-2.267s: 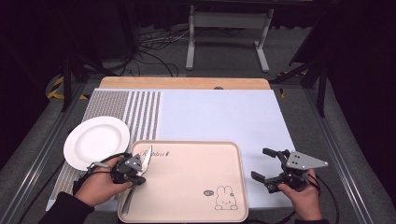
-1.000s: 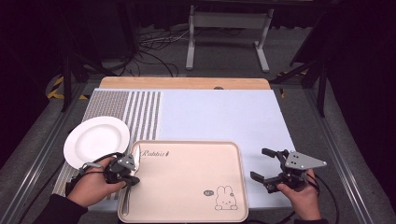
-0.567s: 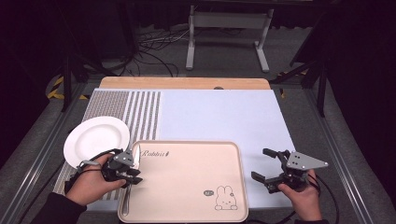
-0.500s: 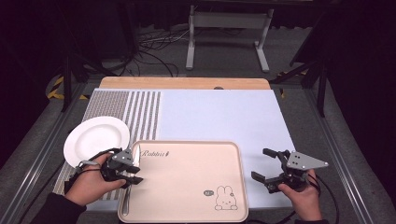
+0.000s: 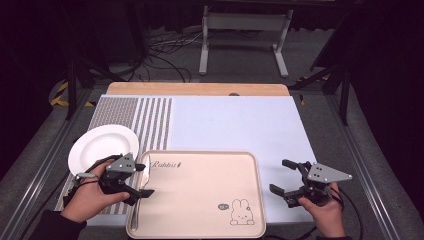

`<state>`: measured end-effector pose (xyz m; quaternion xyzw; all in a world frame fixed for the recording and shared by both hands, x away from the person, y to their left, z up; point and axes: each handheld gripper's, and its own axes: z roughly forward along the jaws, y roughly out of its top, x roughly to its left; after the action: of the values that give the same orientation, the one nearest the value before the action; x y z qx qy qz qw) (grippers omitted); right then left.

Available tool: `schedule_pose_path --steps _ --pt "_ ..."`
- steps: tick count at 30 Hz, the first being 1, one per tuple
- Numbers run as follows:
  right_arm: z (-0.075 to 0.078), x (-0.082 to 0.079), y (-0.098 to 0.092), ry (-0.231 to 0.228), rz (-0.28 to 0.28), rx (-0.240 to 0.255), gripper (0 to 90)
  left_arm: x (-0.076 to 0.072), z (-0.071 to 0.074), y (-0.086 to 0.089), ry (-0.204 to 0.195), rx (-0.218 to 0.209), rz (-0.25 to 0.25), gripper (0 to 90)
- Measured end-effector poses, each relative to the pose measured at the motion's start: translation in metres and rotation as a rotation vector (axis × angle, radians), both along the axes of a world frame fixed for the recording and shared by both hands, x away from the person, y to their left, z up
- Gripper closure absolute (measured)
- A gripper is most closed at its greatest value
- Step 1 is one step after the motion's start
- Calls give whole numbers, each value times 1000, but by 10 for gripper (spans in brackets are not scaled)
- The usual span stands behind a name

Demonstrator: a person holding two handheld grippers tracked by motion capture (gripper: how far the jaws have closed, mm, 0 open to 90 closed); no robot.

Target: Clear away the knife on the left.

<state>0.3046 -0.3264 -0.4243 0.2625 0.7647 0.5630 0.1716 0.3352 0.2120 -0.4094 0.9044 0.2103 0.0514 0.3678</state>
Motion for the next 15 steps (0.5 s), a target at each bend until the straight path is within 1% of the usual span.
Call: schedule_pose_path --steps 1,3,4,6,7,8,11,12,15 --pt "0 0 -1 -1 -2 -1 44 0 2 1 -16 -10 2 109" --pt "0 -1 -1 -1 -4 0 45 -1 4 3 -31 -38 3 107" --pt "1 -1 -1 -2 -4 0 44 -1 5 4 -40 -44 3 104" --pt "1 -1 -1 -4 -4 1 44 -2 5 5 -43 -52 4 101" --pt "1 -1 -1 -5 -4 1 45 -2 6 6 -49 -63 4 101" --pt "1 -1 -1 -5 -4 1 45 -3 6 8 -58 -77 6 101" --pt "1 -1 -1 -5 -5 2 44 -4 6 13 -61 -143 3 100" --pt "1 -1 -1 -6 -4 1 45 -4 5 15 -75 -164 5 100" --pt "1 -1 -1 -7 -4 0 44 -5 5 20 -98 -197 9 93"
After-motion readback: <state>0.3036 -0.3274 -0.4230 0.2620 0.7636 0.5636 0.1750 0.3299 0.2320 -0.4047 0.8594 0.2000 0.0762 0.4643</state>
